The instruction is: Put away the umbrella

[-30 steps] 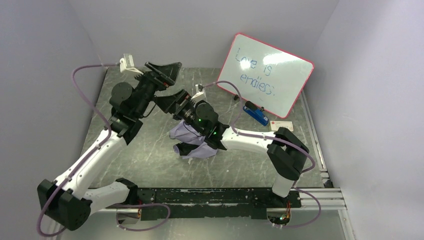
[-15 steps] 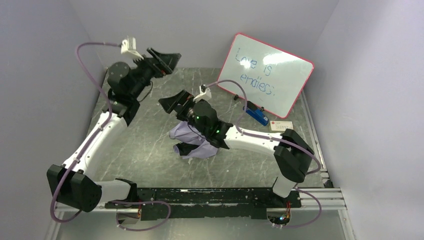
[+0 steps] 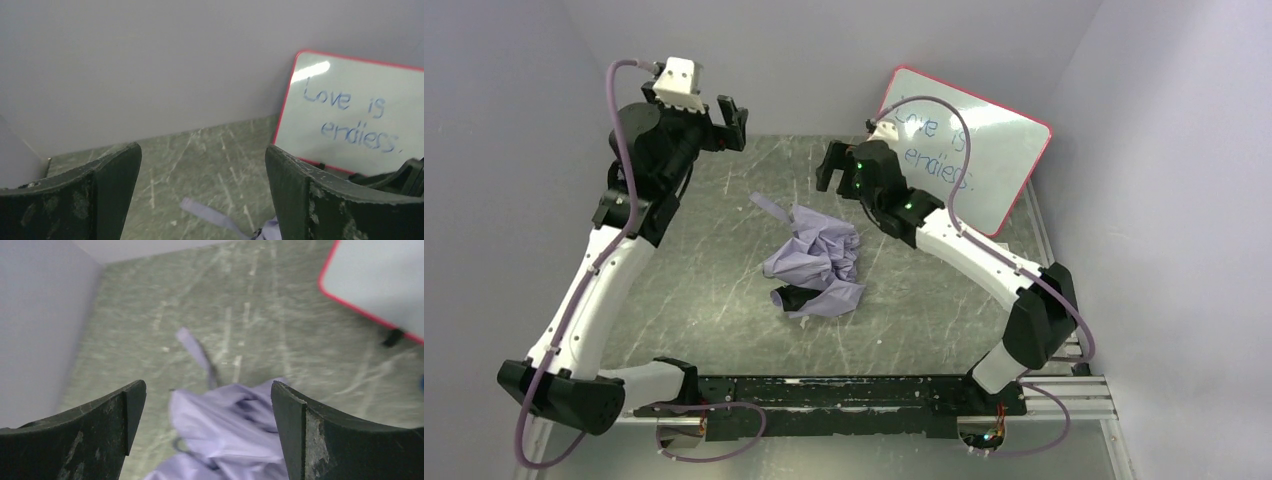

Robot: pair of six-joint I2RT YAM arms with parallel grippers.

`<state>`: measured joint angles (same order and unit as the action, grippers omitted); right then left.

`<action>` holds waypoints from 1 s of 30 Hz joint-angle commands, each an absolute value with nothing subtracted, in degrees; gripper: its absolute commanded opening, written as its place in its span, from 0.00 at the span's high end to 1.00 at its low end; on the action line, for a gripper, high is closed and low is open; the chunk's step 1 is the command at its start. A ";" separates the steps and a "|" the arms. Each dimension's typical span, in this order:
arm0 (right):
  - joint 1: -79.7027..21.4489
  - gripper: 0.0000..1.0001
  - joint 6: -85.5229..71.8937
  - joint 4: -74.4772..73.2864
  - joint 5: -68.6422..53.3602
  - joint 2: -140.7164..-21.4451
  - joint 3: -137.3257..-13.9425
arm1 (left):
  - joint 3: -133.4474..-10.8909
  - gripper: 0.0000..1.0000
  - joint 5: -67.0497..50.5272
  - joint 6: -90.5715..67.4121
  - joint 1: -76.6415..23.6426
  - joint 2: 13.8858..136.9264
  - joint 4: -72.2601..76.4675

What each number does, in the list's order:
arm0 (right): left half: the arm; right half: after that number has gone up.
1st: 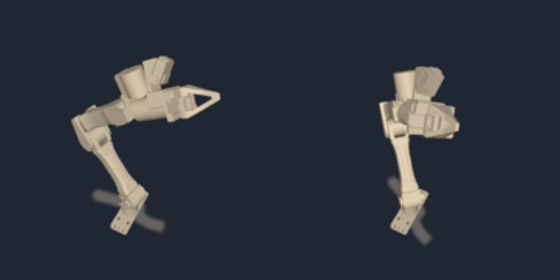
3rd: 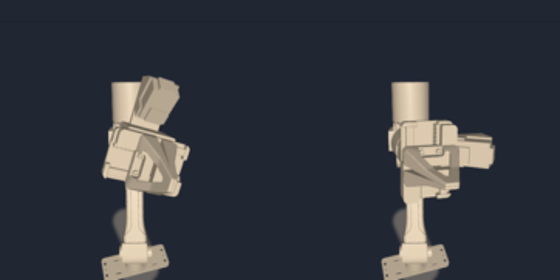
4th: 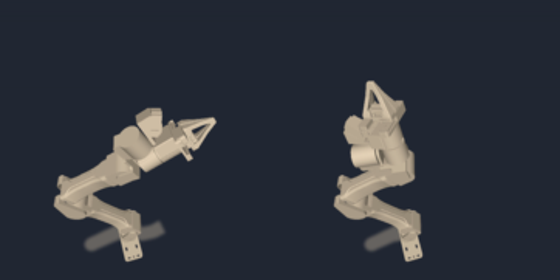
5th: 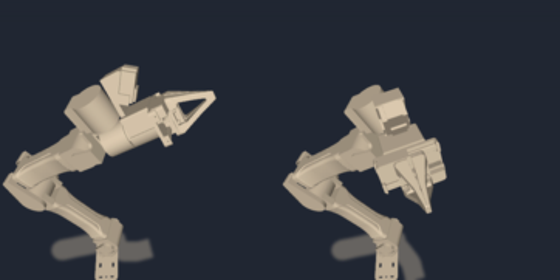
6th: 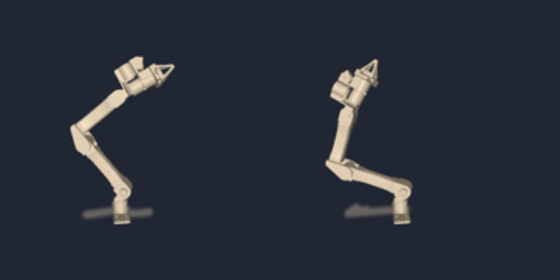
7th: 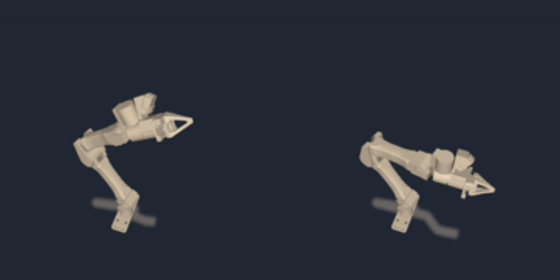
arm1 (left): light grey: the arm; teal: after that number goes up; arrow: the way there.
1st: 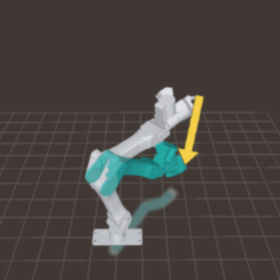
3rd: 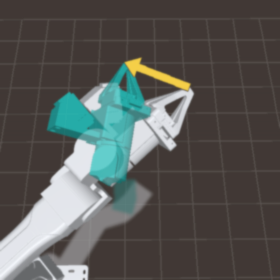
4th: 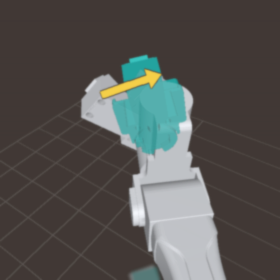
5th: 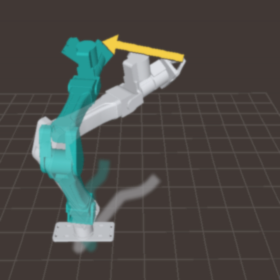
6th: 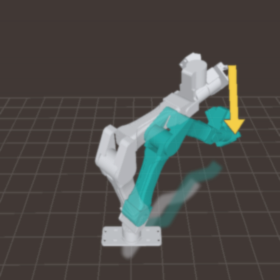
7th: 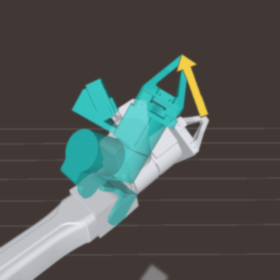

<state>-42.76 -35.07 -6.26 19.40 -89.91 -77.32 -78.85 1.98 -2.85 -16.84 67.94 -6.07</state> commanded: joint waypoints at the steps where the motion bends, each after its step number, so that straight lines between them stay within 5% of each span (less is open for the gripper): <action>1: -39.53 0.00 -20.87 -19.87 14.32 -91.78 -82.35 | -86.61 0.03 1.22 3.93 -16.35 72.43 -20.58; 9: -39.12 0.00 -1.86 -18.44 0.91 -87.42 -74.02 | -87.52 0.03 -0.09 3.55 -16.30 77.77 -24.71; 14: -39.02 0.00 7.30 -16.97 -12.24 -84.90 -71.27 | -84.08 0.03 -13.60 9.75 -15.91 77.09 -24.91; 21: -38.45 0.00 11.28 -18.00 -17.66 -90.49 -74.15 | -82.34 0.03 -14.28 8.88 -15.74 77.84 -24.52; 30: -38.15 0.18 16.04 -21.53 -26.97 -97.51 -75.60 | -79.02 0.03 -15.49 9.48 -15.21 76.76 -24.71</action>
<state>-38.48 12.53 -18.72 -20.58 -96.20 -74.94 -79.66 -13.50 8.25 -15.84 77.91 -24.36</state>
